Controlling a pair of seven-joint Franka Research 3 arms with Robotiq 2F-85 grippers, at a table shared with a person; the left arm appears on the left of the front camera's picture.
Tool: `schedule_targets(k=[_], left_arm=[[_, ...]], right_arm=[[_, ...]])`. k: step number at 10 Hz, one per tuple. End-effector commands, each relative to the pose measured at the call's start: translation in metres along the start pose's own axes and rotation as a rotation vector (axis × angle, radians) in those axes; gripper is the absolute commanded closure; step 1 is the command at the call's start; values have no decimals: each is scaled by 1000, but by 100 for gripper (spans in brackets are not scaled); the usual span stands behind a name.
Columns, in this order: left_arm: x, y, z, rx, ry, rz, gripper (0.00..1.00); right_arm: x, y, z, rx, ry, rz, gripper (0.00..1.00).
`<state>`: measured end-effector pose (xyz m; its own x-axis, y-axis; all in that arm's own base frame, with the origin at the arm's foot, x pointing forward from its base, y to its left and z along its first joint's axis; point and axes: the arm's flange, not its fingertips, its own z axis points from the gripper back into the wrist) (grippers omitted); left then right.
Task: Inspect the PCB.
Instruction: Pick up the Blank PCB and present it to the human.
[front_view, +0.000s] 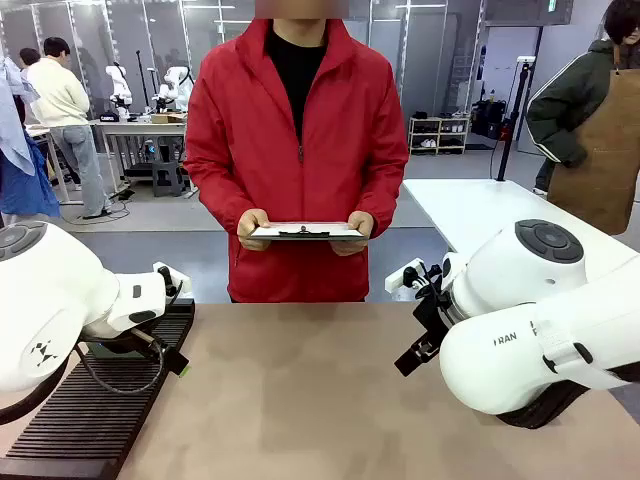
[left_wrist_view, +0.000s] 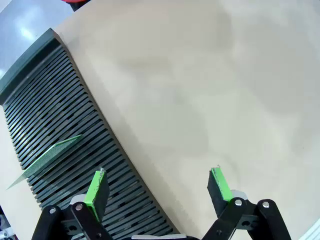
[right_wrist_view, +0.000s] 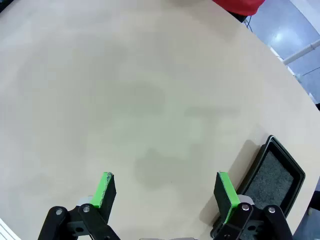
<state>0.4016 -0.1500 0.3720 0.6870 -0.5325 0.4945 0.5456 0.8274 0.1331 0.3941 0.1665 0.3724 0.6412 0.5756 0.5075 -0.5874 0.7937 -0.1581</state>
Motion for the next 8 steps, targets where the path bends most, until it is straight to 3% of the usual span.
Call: schedule_targets(k=[1,8], left_arm=[[0,0,0,0,0,0,0],[0,0,0,0,0,0,0]], right_arm=[[0,0,0,0,0,0,0],[0,0,0,0,0,0,0]])
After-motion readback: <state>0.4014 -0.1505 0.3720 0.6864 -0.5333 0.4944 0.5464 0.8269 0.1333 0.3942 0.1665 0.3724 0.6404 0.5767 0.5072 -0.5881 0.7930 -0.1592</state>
